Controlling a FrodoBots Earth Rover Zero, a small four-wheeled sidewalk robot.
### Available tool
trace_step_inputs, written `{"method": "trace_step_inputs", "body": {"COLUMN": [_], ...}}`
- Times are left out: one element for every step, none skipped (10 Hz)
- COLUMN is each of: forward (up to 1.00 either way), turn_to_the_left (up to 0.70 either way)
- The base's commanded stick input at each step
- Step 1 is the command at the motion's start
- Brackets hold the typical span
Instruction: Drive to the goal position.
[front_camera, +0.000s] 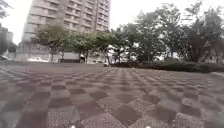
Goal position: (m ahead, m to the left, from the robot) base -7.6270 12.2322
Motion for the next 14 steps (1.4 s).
{"method": "trace_step_inputs", "body": {"forward": [0.85, 0.85, 0.85, 0.85, 0.85, 0.85, 0.85, 0.85, 0.85, 0.85, 0.85, 0.85, 0.85, 0.85], "turn_to_the_left": [0.34, 0.34, 0.34, 0.34, 0.34, 0.34, 0.34, 0.34, 0.34, 0.34, 0.34, 0.34, 0.34, 0.34]}}
